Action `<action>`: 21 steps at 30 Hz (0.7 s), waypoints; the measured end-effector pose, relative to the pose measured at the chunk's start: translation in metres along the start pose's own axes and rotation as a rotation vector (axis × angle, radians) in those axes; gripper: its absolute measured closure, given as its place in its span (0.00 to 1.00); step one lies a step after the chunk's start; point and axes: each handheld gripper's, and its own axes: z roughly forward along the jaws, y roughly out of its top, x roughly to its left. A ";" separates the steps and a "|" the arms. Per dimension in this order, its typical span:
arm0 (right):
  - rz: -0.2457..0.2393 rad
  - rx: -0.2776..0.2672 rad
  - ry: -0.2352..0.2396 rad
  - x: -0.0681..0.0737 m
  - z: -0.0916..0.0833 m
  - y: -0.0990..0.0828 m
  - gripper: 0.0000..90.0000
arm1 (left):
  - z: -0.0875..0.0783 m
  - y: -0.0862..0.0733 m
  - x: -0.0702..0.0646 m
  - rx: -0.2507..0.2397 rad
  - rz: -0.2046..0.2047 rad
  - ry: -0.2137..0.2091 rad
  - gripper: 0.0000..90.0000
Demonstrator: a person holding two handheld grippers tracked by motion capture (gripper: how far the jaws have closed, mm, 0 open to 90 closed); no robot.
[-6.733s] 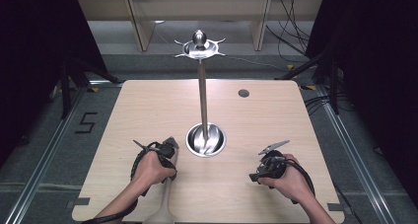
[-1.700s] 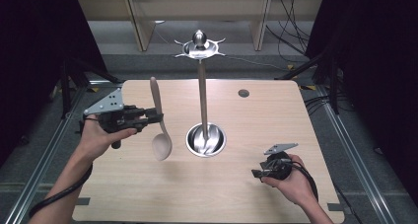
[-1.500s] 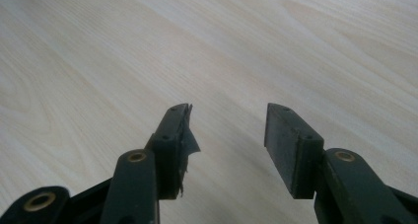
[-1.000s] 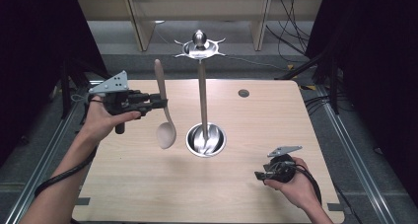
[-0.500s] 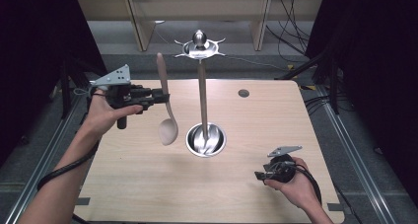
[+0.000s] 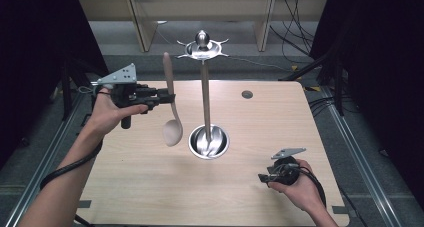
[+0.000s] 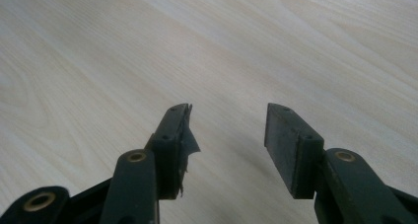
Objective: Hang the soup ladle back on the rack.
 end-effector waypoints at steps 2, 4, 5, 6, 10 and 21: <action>0.008 0.018 0.000 0.001 -0.001 0.000 0.59 | 0.001 0.001 0.000 0.001 0.004 -0.003 0.84; 0.007 0.017 0.000 0.001 -0.001 0.000 0.59 | 0.002 0.002 -0.001 0.003 0.000 -0.004 0.84; 0.005 0.018 0.000 0.001 -0.001 0.000 0.59 | 0.003 0.002 -0.001 0.003 0.001 -0.006 0.84; 0.005 0.018 0.000 0.000 -0.001 0.000 0.59 | 0.003 0.002 -0.001 0.003 0.002 -0.006 0.84; 0.000 0.006 0.000 0.000 0.000 0.000 0.59 | 0.005 0.004 -0.001 0.006 0.004 -0.009 0.83; 0.002 0.018 -0.001 0.000 -0.001 0.000 0.59 | 0.007 0.007 -0.001 0.013 0.012 -0.015 0.84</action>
